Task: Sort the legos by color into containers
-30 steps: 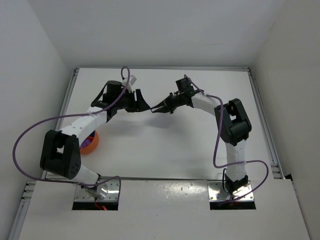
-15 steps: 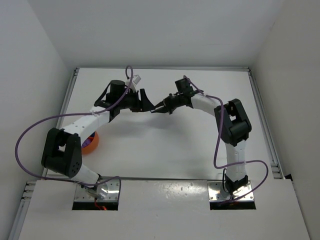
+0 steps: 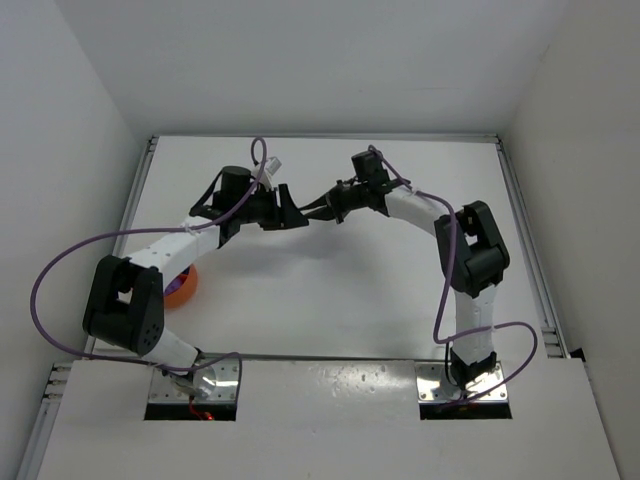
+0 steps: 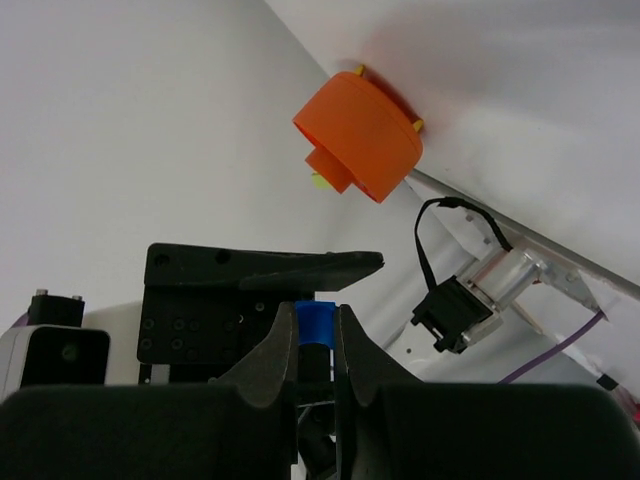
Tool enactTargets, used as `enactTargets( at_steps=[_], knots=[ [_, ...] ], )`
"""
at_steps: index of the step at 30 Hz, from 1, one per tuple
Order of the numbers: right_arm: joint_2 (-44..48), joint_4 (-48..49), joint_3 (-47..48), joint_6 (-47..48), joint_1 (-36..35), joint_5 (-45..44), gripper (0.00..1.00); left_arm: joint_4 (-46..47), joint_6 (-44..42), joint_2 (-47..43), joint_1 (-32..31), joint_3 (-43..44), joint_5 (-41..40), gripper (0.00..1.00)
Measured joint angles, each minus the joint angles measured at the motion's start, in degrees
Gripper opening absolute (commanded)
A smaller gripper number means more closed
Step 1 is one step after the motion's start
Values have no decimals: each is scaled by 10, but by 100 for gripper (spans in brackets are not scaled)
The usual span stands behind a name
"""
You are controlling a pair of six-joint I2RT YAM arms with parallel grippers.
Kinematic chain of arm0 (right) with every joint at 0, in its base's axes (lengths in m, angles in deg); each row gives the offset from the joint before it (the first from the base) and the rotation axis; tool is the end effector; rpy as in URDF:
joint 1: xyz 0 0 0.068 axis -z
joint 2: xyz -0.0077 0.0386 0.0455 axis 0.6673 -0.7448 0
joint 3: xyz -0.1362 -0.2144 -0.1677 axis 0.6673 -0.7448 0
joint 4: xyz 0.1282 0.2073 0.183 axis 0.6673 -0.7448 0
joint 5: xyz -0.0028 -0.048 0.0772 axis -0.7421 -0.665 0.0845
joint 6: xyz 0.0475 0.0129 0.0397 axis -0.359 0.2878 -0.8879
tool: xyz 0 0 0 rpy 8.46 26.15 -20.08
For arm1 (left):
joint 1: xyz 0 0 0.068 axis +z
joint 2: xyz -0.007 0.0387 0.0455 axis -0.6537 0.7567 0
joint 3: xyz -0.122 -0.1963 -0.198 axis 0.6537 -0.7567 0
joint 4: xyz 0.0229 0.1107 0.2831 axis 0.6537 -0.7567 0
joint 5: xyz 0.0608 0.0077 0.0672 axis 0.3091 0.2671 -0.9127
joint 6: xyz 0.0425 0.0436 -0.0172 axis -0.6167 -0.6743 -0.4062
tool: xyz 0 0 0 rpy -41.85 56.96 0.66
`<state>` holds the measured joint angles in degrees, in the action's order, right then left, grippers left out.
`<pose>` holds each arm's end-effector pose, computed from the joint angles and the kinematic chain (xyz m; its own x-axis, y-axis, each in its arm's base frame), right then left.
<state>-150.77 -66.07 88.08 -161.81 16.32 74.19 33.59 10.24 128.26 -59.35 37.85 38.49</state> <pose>0.4348 0.2473 0.1816 -0.6646 0.4262 0.6138 0.7362 0.2331 0.6353 0.3525 -0.1456 0.2554 -0.7970 -0.1912 -0.5729 0.3327 0.6527 -0.6807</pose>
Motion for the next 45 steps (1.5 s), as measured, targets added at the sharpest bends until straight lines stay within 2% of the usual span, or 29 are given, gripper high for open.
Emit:
enactTargets(
  at_steps=[14,21,26,29,36,37,38,39,42,45],
  knots=[
    [3,8,-38,-3,-9,10,0,10,12,0,1,0,9,53],
    [3,9,-38,-4,-9,11,0,10,10,0,2,0,10,49],
    [3,13,-38,-4,-9,17,0,10,10,0,2,0,11,40],
    [3,15,-38,-6,-8,20,0,10,8,0,3,-1,11,28],
    [3,15,-38,-12,-5,25,2,10,-4,0,7,-4,15,12],
    [3,16,-38,-13,-5,25,9,11,-5,0,7,-4,15,10],
    [3,16,-38,-13,-5,25,33,11,-6,0,9,-4,15,7],
    [3,16,-38,-14,-5,25,47,10,-7,0,10,-4,16,5],
    [3,28,-38,-14,1,27,77,-1,-16,-5,14,-6,11,4],
    [8,46,-46,-2,17,29,80,-31,-40,-26,31,-13,3,3]
  ],
)
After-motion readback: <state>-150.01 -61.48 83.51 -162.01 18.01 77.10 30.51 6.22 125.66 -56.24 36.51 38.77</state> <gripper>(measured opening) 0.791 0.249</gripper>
